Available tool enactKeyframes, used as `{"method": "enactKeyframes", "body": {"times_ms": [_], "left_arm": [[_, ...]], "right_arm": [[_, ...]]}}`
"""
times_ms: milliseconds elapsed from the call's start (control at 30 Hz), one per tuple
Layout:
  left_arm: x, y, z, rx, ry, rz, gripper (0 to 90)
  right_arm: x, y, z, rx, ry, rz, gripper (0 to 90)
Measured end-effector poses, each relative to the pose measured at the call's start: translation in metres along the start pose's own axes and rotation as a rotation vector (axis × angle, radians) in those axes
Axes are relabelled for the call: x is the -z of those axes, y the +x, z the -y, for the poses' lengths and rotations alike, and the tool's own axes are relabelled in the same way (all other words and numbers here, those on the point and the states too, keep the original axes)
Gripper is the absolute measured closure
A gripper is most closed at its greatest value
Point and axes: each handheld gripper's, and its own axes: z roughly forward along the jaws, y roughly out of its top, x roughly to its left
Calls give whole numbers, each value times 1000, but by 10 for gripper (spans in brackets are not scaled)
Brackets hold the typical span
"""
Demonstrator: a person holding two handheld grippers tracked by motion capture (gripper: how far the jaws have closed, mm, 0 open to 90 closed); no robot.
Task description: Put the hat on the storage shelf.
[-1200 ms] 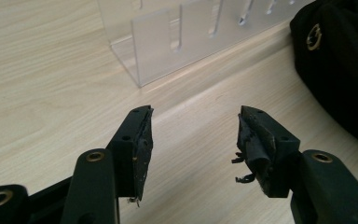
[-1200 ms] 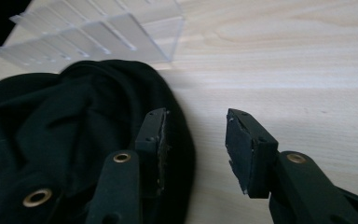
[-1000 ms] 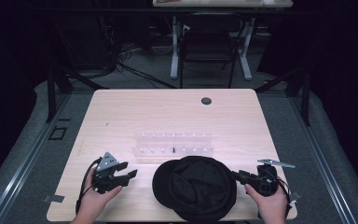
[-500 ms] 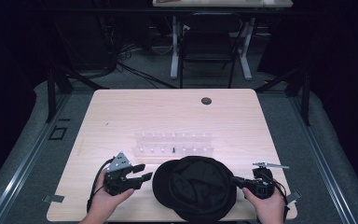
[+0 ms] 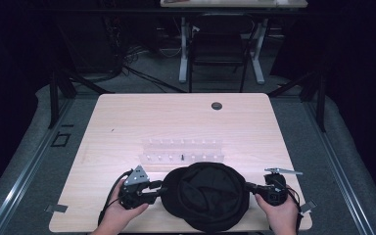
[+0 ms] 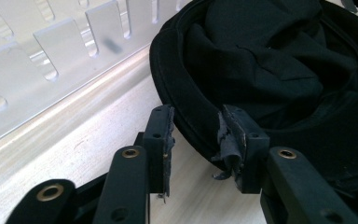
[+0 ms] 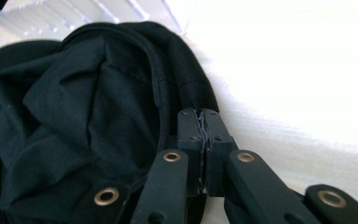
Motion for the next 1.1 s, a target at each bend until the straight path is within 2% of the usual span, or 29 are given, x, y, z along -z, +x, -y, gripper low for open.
{"method": "enactKeyframes", "body": {"times_ms": [167,300,367,500,600,667,733,833,900,933,1100], "left_arm": [[-5,-1,-1,-5,-8,-14,551],[-6,-2,0,-11,-20,-13,515],[-4,-2,0,-24,-26,-8,497],[-1,-2,1,-23,-49,-2,452],[3,0,2,-31,-48,-22,446],[3,2,3,-20,-47,-24,446],[4,5,6,-24,-18,-50,446],[2,11,10,-14,0,-71,449],[3,15,12,-3,9,-80,451],[3,19,14,18,4,-85,453],[4,25,18,38,10,-91,454]], "right_arm": [[-2,-5,-4,-21,-16,9,884],[1,-9,-7,-31,-17,13,884],[2,-11,-7,-39,-20,6,884],[6,-14,-5,-54,-23,15,883],[10,-18,-4,-61,-34,24,882],[11,-19,-3,-63,-34,28,881],[13,-23,-4,-67,-28,20,880],[14,-25,-3,-89,-36,24,877],[14,-26,-3,-87,-32,16,867],[14,-26,-3,-74,-29,17,852],[13,-26,-3,-68,-32,17,790]]}}
